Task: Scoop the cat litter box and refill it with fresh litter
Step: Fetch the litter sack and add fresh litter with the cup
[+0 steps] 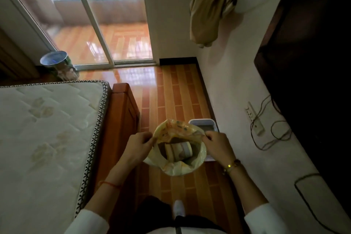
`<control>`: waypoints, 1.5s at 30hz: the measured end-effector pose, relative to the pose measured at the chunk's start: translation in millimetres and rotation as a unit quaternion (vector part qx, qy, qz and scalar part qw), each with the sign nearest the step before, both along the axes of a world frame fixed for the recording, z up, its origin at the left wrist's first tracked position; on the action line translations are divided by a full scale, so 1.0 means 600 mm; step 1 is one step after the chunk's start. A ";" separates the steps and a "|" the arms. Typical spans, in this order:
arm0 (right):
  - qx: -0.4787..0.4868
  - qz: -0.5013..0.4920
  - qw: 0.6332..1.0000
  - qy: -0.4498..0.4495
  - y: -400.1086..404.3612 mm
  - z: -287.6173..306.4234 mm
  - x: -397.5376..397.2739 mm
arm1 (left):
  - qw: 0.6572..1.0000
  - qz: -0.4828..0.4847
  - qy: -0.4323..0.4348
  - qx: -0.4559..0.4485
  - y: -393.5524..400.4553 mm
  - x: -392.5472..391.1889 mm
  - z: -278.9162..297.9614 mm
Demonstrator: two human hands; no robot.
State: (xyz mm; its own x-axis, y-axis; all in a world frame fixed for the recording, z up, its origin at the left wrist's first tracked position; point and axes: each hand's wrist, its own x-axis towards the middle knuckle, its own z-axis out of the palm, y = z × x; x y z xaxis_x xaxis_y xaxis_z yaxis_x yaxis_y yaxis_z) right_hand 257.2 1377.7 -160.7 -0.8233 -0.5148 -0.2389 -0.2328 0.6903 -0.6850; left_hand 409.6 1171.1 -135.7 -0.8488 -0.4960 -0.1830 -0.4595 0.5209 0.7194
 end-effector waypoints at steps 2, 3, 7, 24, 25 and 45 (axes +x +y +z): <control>0.000 -0.010 1.000 0.012 -0.044 -0.004 -0.066 | 1.000 -0.001 0.003 -0.005 -0.043 -0.069 -0.001; -0.009 -0.012 1.000 0.020 -0.065 -0.007 -0.099 | 1.000 -0.004 0.005 -0.006 -0.067 -0.104 -0.004; -0.010 -0.029 0.999 0.041 -0.154 -0.015 -0.223 | 0.999 -0.034 0.004 -0.021 -0.170 -0.248 -0.032; 0.025 -0.209 0.977 -0.023 -0.391 -0.099 -0.621 | 0.964 -0.258 -0.056 -0.033 -0.462 -0.772 -0.101; 0.026 -0.211 0.977 -0.025 -0.394 -0.109 -0.644 | 0.963 -0.260 -0.058 -0.033 -0.466 -0.800 -0.115; 0.112 -0.206 0.972 -0.018 -0.400 -0.740 -1.019 | 0.963 -0.264 -0.045 -0.012 -0.451 -1.179 -0.805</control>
